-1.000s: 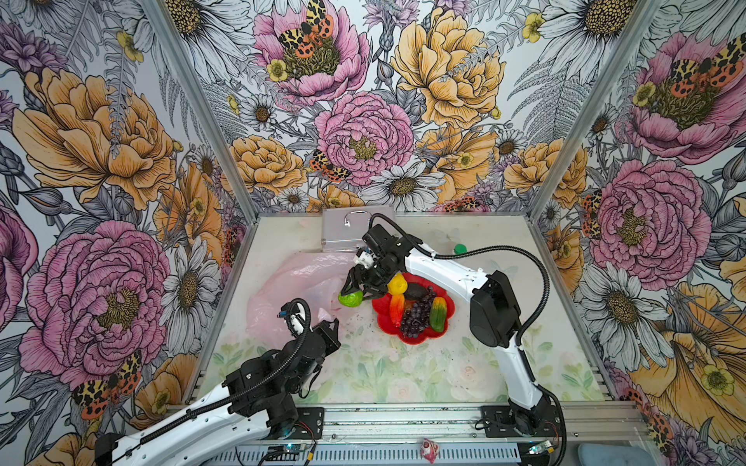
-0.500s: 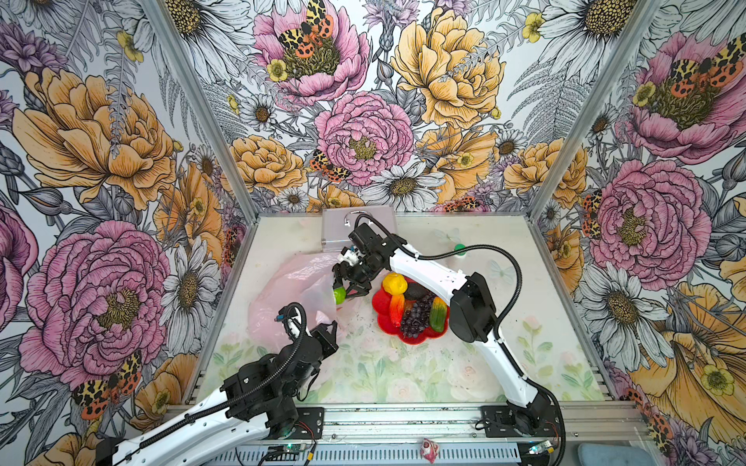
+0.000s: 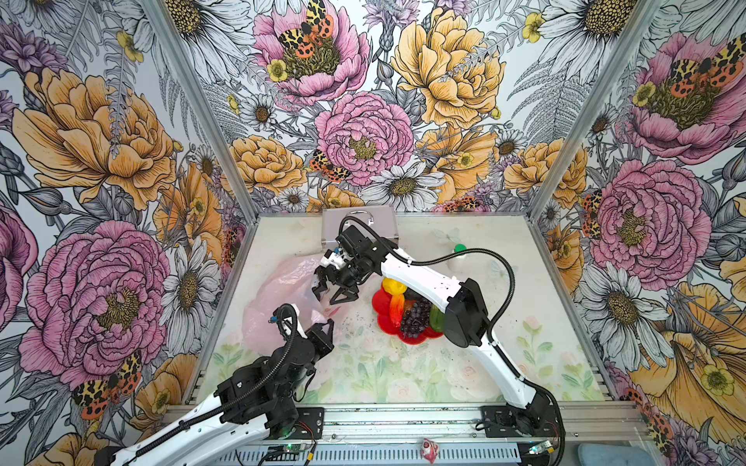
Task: Place the fruits into the plastic bag
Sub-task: Place the fruit in the plastic bag, then pick up the fruit from the plate.
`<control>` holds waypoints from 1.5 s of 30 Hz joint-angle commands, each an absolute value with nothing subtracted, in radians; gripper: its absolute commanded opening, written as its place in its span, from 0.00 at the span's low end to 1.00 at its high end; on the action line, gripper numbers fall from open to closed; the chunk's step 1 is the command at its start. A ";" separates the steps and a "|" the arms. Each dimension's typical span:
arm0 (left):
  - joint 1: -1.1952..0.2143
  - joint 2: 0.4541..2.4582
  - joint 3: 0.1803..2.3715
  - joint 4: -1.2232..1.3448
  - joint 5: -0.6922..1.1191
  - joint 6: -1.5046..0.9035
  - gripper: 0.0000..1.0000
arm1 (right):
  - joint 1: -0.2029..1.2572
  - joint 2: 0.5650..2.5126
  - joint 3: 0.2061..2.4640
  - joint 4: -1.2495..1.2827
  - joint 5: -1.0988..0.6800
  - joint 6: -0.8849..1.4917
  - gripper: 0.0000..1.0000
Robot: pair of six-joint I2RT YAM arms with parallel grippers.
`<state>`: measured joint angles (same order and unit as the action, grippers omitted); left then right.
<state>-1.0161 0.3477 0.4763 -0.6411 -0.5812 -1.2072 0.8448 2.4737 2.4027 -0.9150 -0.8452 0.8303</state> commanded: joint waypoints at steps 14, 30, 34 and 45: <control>-0.985 0.352 0.458 -0.650 -0.575 -1.214 0.00 | 0.767 2.174 2.141 -0.910 -0.735 0.728 0.99; -0.921 0.345 0.452 -0.646 -0.525 -1.196 0.00 | 0.698 1.901 1.965 -1.019 -0.402 0.483 0.99; -0.899 0.344 0.466 -0.663 -0.500 -1.180 0.00 | 0.709 1.787 1.922 -1.020 -0.115 0.343 1.00; -0.877 0.304 0.451 -0.675 -0.469 -1.187 0.00 | 0.615 1.683 1.680 -1.011 -0.071 0.354 0.99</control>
